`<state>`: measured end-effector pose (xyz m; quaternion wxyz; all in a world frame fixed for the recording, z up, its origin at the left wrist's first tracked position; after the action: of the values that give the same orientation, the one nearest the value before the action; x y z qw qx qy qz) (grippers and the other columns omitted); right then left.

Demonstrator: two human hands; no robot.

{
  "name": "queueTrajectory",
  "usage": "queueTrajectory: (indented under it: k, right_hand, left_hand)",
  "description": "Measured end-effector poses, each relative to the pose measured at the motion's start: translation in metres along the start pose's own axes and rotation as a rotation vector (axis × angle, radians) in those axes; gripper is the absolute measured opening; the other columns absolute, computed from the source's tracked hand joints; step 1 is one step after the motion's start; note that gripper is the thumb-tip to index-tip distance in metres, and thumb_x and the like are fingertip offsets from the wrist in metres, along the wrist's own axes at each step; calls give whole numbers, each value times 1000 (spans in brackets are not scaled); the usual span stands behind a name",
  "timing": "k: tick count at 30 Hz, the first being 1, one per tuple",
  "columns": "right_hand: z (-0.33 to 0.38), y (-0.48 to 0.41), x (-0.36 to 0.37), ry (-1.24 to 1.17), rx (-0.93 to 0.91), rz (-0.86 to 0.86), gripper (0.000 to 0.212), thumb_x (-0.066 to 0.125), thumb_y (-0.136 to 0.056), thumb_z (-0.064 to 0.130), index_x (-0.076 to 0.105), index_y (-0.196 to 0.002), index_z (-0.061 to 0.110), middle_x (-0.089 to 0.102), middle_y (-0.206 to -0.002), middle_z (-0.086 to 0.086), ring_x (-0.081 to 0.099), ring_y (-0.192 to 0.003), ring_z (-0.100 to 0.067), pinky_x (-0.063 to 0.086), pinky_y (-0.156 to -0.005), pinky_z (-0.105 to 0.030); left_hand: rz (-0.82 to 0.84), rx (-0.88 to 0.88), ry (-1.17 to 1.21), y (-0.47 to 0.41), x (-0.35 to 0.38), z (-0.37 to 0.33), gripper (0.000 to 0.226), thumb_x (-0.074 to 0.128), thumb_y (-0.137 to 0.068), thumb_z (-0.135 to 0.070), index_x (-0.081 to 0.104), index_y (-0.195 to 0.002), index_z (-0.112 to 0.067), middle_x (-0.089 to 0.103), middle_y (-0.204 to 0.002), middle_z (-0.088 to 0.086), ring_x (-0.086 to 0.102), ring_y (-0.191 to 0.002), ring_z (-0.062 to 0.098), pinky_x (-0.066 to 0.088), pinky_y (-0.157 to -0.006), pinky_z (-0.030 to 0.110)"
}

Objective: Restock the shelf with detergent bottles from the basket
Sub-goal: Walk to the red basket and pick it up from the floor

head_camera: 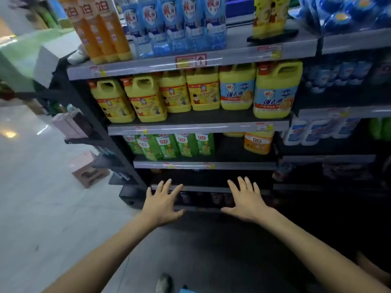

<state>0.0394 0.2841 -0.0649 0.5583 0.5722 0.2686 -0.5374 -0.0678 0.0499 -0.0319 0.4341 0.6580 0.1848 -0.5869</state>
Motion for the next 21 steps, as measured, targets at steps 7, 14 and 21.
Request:
queueTrajectory:
  k: [7, 14, 21]
  right_hand:
    - [75, -41, 25, 59, -34, 88, 108, 49, -85, 78, -1, -162, 21, -5, -168, -18, -10, -154, -40, -1, -124, -56]
    - [231, -125, 28, 135, -92, 108, 105, 49, -86, 77, 4, -162, 20, 3, -168, -17, -3, -155, -38, 1, -124, -55]
    - [460, -208, 14, 240, -284, 87, 102, 47, -87, 77, 8, -162, 20, 6, -168, -17, 0, -155, -37, 3, -125, -55]
  left_hand:
    - [14, 20, 2, -11, 42, 70, 92, 47, -88, -75, 7, -164, -41, 6, -173, 6, 7, -160, 29, 13, -123, 64]
    - [-26, -27, 85, -22, 70, 237, 98, 23, -74, -77, 21, -163, -37, 26, -169, 5, 21, -157, 29, 28, -119, 58]
    - [-44, -222, 160, 22, 85, 474, 104, 13, -67, -75, 24, -162, -36, 30, -166, 6, 28, -152, 30, 27, -117, 56]
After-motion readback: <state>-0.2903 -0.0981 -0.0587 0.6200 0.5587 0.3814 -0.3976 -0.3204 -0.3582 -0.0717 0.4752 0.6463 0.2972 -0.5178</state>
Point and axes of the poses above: each hand's wrist, its own y-axis away from the middle knuckle, its own x-axis out of the palm, z = x × y, the point moved 9 cm from there along -y, towards the middle knuckle
